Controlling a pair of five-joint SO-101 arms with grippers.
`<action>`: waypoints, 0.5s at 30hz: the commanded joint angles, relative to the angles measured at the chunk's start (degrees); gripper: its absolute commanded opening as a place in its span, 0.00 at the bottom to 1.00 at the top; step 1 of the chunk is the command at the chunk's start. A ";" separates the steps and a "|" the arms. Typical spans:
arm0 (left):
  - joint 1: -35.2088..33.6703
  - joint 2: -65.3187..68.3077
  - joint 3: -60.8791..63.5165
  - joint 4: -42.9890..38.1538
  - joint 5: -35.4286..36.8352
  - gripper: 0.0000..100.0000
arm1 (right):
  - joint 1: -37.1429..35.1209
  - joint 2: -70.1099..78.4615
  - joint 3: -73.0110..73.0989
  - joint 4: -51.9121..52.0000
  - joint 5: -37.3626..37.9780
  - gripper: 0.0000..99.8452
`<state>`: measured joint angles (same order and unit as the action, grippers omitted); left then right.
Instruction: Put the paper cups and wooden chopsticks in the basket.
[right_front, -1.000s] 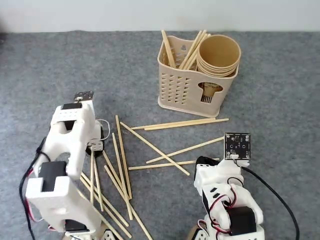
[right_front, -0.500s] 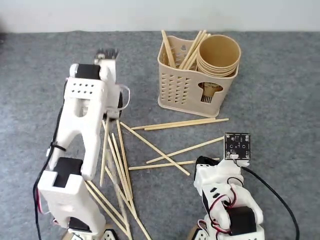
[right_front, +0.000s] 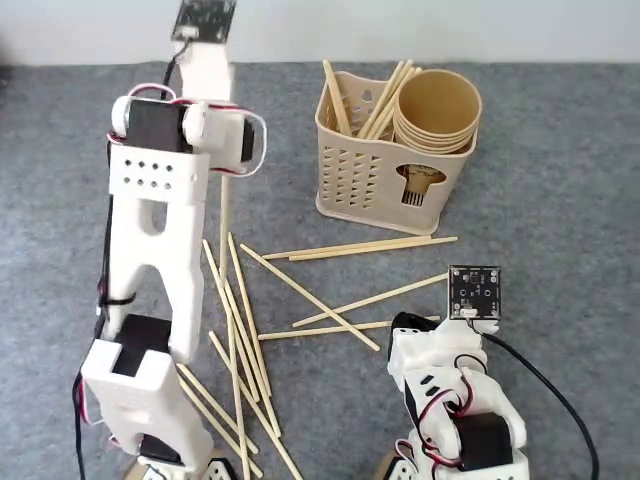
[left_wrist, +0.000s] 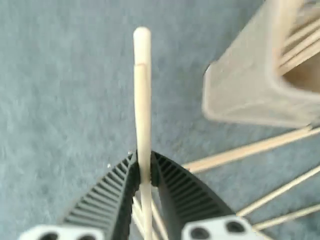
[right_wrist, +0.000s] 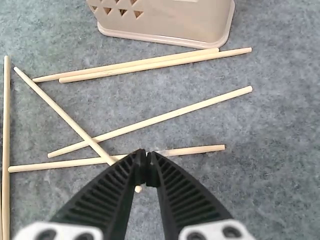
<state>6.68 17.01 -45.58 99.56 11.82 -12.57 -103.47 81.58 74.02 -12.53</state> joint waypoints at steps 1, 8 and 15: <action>3.08 -0.44 -11.21 0.97 0.70 0.01 | 0.31 0.66 -0.44 -1.10 -0.62 0.01; 7.82 0.09 -25.89 -3.34 6.24 0.01 | 0.31 0.66 -0.44 -1.10 -0.70 0.01; 7.82 0.26 -27.30 -21.36 6.24 0.01 | 0.48 0.66 -0.35 -0.84 -0.70 0.01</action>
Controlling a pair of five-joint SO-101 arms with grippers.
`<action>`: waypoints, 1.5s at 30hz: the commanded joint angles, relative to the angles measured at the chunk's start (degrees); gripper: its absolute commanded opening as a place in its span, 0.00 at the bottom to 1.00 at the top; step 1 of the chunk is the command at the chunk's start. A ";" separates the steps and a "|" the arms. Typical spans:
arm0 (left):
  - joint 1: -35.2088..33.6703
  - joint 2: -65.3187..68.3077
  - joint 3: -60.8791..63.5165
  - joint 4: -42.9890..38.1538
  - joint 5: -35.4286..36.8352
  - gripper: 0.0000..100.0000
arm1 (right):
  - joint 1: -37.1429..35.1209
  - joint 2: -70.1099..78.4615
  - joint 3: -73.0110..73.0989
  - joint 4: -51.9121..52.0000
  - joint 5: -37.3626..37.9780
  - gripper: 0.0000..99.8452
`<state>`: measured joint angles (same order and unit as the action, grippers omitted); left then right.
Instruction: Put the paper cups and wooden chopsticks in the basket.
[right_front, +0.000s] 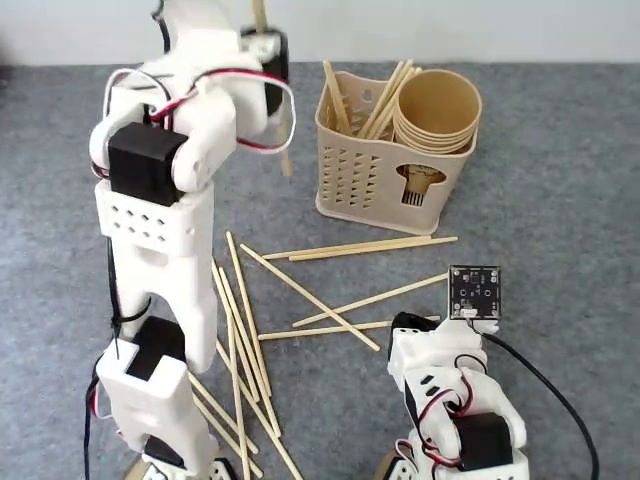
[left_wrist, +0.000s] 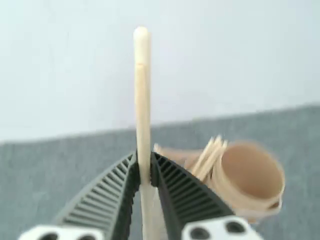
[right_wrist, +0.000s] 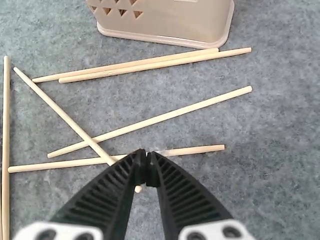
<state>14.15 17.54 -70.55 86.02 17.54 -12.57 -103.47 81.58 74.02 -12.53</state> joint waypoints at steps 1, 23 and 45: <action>0.44 -0.18 -1.80 -10.37 0.62 0.01 | 0.48 0.66 -0.35 -0.84 -0.70 0.01; 4.57 16.88 1.10 -19.25 5.10 0.23 | 0.57 0.66 -0.35 -0.66 -0.70 0.01; -9.32 16.97 -19.91 14.77 6.07 0.21 | 0.57 0.66 -0.26 -0.57 -0.70 0.01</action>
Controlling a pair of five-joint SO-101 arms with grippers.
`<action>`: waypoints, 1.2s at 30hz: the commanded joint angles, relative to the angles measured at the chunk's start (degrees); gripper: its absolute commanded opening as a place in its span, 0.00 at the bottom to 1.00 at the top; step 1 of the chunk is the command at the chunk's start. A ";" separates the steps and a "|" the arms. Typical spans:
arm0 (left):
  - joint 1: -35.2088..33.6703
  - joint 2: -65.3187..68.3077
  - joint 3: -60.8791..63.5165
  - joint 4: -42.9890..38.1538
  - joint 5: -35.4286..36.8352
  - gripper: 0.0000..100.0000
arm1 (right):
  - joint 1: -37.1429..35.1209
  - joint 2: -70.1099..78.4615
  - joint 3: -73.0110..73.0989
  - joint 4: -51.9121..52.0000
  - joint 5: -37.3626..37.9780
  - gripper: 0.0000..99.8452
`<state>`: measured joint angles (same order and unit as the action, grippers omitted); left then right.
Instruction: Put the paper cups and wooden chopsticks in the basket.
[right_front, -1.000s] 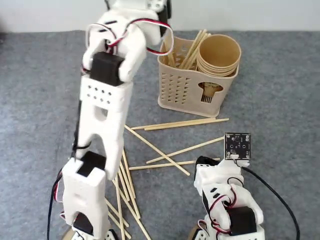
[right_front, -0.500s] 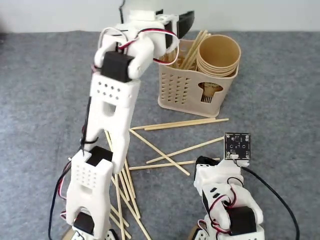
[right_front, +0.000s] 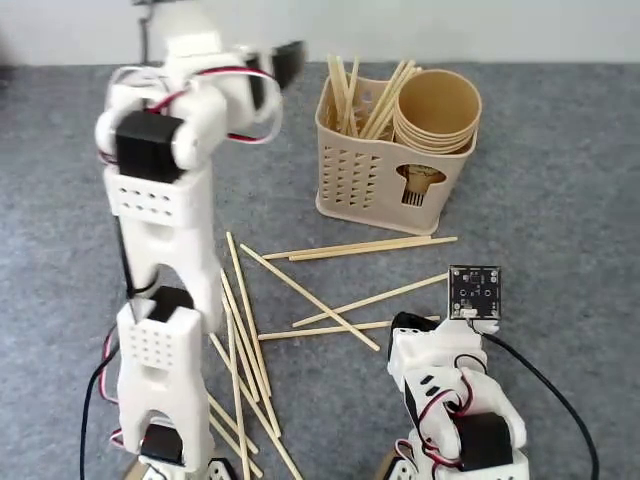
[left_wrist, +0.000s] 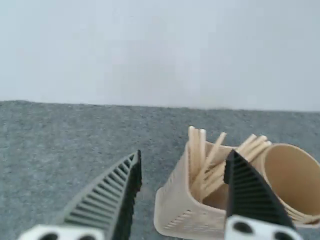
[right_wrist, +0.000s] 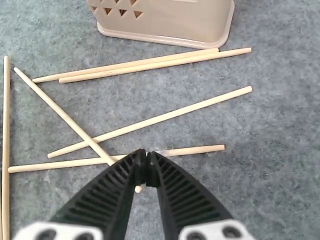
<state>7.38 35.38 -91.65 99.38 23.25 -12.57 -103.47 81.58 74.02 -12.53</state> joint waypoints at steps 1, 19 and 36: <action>-3.08 -0.97 2.51 1.41 -0.35 0.19 | 0.57 0.66 0.00 -0.57 -0.70 0.01; -5.45 -26.55 66.77 -2.02 -4.84 0.13 | 0.22 0.66 1.85 -1.19 -0.70 0.01; -6.77 -29.54 108.70 -21.45 -8.62 0.21 | 0.22 0.66 1.93 -1.19 -0.70 0.01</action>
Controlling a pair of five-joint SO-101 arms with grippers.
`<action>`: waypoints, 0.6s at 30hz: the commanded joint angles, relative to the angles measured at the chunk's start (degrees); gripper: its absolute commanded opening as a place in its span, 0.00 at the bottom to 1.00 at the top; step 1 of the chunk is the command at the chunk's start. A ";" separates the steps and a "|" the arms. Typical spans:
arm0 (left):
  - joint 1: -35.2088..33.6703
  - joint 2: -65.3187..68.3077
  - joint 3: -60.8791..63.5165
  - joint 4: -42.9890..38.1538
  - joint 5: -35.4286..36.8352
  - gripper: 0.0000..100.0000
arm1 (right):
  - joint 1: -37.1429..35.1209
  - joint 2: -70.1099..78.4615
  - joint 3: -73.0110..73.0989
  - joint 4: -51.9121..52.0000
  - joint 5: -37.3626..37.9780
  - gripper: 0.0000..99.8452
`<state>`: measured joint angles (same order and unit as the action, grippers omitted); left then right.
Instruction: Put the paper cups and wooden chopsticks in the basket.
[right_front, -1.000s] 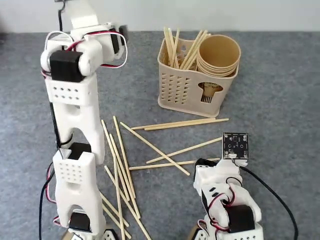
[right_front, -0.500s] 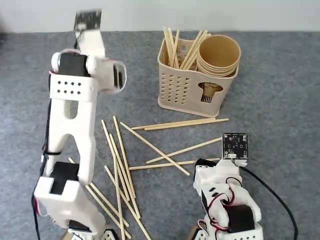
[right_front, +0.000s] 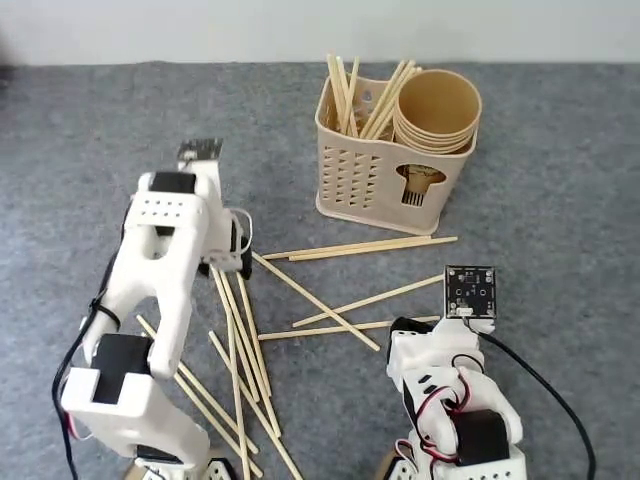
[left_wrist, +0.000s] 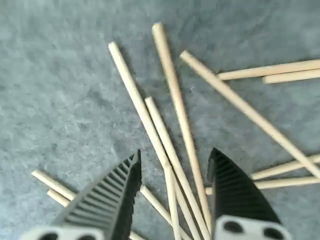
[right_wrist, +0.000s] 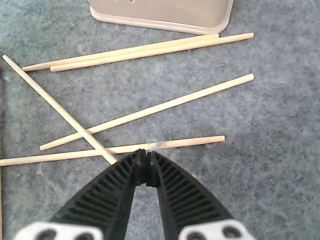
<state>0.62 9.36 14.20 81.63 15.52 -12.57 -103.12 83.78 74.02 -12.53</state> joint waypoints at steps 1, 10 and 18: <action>0.00 -3.52 4.53 -4.92 -1.23 0.21 | 0.22 0.31 -0.26 -1.19 -0.70 0.01; 0.09 -3.43 15.25 -16.18 -1.67 0.21 | 0.22 0.31 -0.26 -1.19 -0.70 0.01; 0.44 -3.34 19.91 -22.42 1.14 0.19 | 0.22 0.31 -0.26 -1.19 -0.70 0.01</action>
<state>0.97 7.43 33.98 61.85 15.25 -12.57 -103.12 83.78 74.02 -12.53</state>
